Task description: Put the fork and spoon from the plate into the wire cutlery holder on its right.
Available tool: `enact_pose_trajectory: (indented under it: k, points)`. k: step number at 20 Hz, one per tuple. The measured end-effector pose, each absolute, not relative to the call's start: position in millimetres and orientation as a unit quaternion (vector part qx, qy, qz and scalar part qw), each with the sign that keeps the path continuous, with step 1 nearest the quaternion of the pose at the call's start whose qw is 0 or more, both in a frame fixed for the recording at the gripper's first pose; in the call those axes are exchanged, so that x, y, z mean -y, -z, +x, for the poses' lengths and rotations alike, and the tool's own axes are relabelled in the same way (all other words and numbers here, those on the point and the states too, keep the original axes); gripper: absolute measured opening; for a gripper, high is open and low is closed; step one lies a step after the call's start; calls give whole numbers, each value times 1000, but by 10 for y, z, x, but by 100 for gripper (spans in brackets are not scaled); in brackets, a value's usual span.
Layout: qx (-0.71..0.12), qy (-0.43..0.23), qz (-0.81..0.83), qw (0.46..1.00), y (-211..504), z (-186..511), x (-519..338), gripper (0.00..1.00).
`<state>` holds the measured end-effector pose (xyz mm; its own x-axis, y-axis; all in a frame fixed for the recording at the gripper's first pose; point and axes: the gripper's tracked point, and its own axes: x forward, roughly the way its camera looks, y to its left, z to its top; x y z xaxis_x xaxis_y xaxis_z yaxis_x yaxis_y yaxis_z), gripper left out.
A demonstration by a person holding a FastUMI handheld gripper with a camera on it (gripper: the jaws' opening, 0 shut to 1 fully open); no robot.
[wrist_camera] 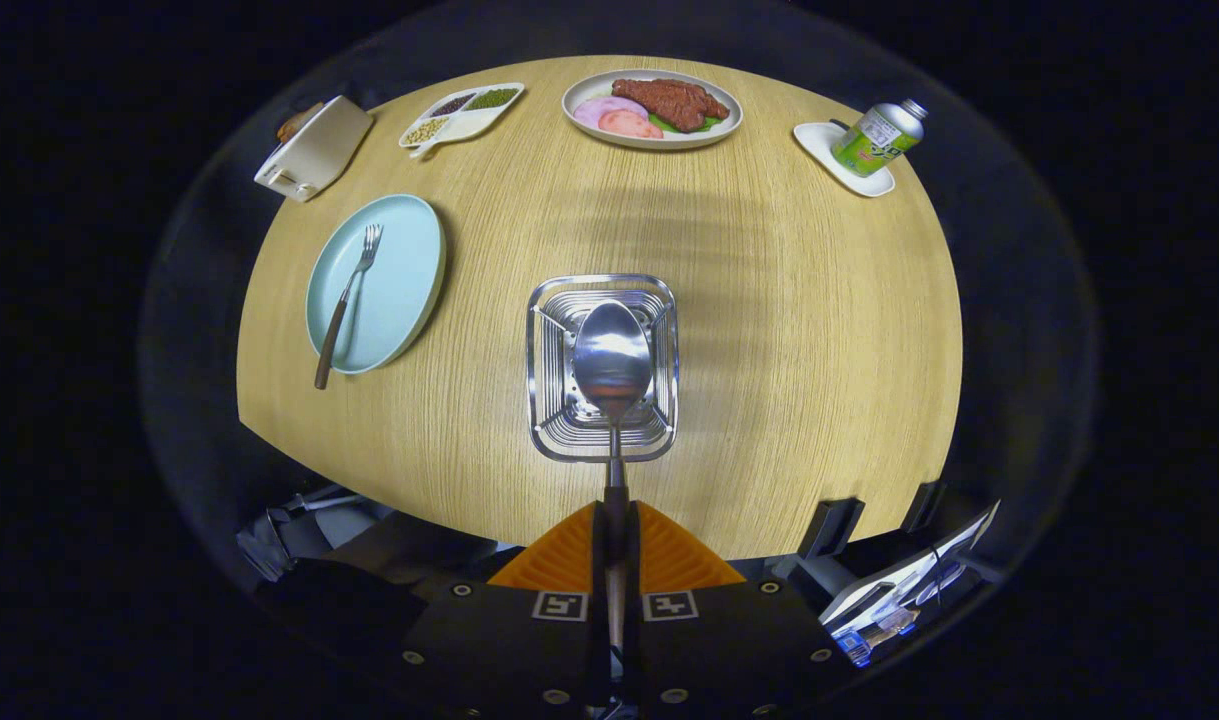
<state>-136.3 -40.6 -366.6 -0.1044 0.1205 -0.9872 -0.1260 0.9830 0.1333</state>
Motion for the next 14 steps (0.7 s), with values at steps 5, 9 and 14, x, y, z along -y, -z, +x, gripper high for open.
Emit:
enact_pose_trajectory:
  k: [5, 9, 14]
  points:
    - [-731, -83, 16, 677, 3644, -1209, 425, 9]
    - [-710, -74, 21, 700, 3517, -1026, 493, 14]
    - [-677, -66, 30, 732, 3314, -833, 500, 17]
